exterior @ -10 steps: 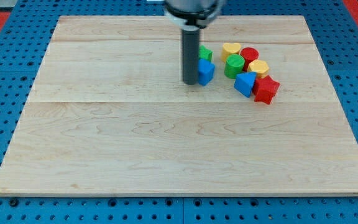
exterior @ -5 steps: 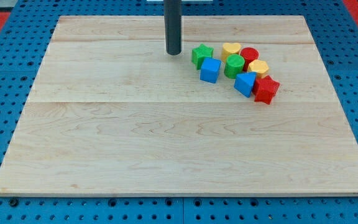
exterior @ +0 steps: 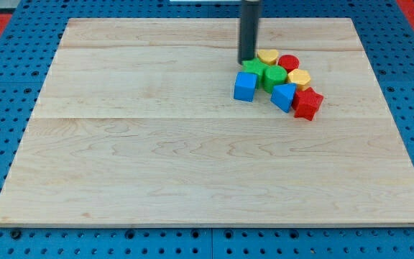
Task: Push green star into the group of blocks
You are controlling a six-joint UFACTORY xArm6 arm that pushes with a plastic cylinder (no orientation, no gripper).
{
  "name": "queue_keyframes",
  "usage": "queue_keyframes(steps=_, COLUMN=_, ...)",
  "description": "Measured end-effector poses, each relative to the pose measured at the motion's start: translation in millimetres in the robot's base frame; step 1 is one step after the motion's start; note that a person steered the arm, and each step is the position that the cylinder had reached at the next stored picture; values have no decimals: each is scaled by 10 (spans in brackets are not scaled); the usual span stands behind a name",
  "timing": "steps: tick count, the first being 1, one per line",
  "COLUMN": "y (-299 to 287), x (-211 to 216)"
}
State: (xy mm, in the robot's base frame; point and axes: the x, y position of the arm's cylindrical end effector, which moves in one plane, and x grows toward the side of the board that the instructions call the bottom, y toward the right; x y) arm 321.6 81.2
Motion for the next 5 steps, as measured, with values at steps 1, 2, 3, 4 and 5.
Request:
queue_keyframes(steps=1, y=-98, x=-7)
queue_keyframes(steps=2, y=-662, x=-57)
queue_keyframes(steps=3, y=-889, x=317)
queue_keyframes(steps=4, y=-358, x=412)
queue_keyframes(steps=5, y=-192, x=412)
